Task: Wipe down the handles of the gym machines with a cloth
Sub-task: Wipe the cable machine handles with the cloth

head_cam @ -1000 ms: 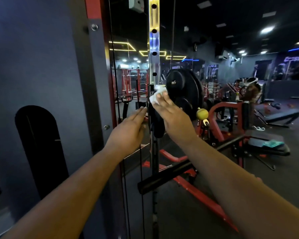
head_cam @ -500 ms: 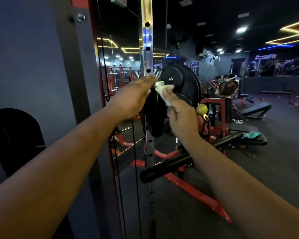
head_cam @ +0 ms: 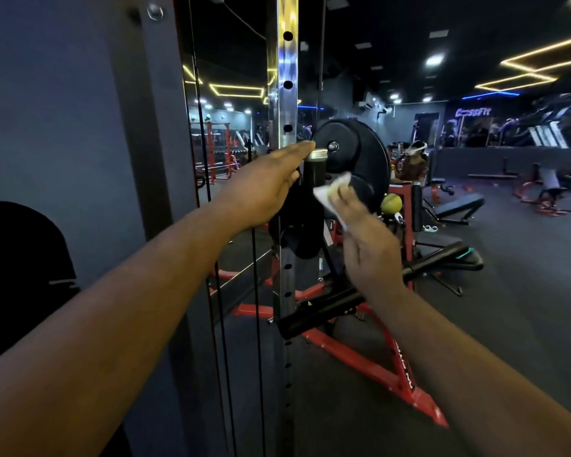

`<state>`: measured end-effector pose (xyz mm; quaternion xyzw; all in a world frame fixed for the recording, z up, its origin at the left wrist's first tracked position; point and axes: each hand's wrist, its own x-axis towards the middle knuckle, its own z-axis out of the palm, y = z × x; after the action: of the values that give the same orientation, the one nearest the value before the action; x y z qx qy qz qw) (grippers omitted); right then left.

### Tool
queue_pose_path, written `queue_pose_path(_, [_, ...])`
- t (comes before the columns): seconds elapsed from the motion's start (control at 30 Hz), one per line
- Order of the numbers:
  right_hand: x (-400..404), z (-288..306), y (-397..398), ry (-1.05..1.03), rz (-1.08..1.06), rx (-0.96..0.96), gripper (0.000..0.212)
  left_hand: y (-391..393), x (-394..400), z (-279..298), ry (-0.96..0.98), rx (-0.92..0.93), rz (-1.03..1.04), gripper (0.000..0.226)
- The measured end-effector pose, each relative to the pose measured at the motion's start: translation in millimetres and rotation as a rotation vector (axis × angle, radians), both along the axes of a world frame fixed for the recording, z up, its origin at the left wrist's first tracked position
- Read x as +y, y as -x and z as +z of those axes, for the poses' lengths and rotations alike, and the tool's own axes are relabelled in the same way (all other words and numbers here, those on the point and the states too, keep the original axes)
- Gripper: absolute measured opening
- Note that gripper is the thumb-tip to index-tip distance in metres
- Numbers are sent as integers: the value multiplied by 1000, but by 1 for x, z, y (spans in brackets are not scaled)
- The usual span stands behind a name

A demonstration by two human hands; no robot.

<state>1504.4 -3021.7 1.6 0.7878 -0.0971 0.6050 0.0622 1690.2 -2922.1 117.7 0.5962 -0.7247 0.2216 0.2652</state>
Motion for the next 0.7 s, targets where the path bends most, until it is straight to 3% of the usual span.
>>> queue_pose_path(0.1, [-11,42,-21,172,-174,178,46,-3,3,1,-20,-49,-12,65])
queue_pose_path(0.2, [-28,35,-26,323,-315,316,51,-9,8,-1,-34,-104,27,67])
queue_pose_path(0.4, [-23,-14,-18,488,-287,544,42,-24,12,-15,-122,-112,147,68])
queue_pose_path(0.57, [-12,6,-4,394,-158,446,44,-28,5,-40,-176,-132,190,68])
queue_pose_path(0.7, [-22,41,-12,333,-245,396,58,-33,-12,-70,-232,-148,228,68])
